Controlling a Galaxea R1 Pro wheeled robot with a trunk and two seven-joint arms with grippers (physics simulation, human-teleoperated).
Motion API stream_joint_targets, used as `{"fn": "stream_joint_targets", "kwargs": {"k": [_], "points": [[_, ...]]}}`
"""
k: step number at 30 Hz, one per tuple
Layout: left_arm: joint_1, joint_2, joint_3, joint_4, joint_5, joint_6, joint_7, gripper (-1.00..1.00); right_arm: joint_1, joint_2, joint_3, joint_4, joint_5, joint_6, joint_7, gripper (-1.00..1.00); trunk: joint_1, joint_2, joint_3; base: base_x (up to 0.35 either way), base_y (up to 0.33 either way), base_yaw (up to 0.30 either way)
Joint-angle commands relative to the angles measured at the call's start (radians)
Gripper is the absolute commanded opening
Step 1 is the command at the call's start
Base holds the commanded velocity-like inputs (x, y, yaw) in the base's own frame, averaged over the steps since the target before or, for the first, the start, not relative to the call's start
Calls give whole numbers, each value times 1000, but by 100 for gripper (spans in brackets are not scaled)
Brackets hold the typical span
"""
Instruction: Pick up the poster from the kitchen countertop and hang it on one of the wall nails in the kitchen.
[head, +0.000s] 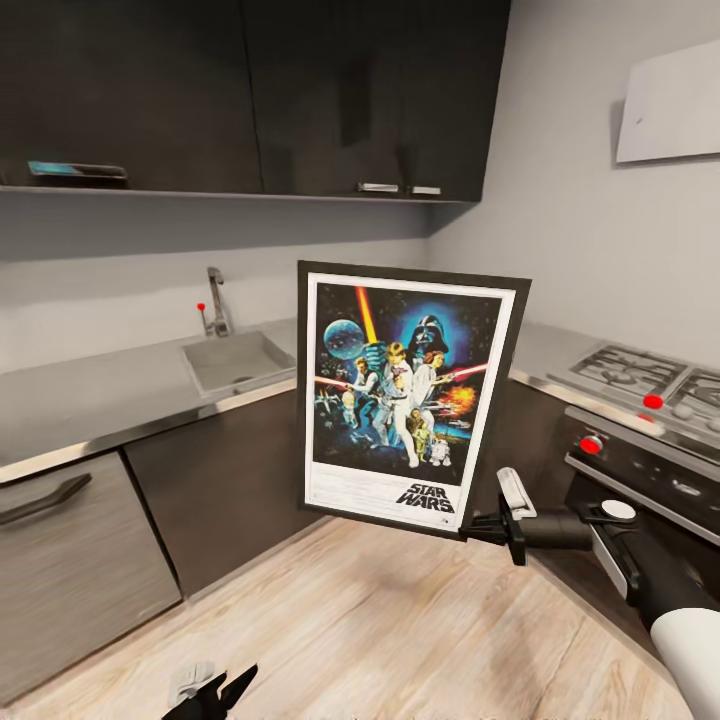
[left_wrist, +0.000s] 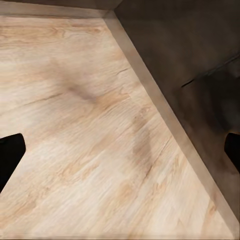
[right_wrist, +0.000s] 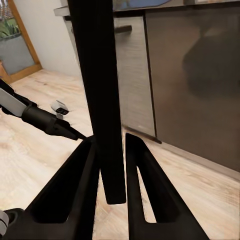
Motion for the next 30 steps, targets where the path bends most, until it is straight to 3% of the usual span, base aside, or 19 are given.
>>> {"fn": "stream_joint_targets", "kwargs": {"k": [1,7,23,30], "points": [[-1,0,-8,1,5,-6,-2,100,-1,-1,4,0,-6,8,3,-100,0,-1,-1,-125,0,203],[-1,0,-8,1,5,-7,-2,100,-1,-1,4,0,-5,8,3,-100,0,-1,-1,-49,0,140],[-1,0,-9,1,5,-6,0,100,-1,-1,4,2,-7,8,5,-100,-62,111,49,-4,0,10],[-1,-1,-9,0,5,-6,5,100,-1,-1,4,2,-8,8,5,-100,-77,139,61,0,0,0]]}}
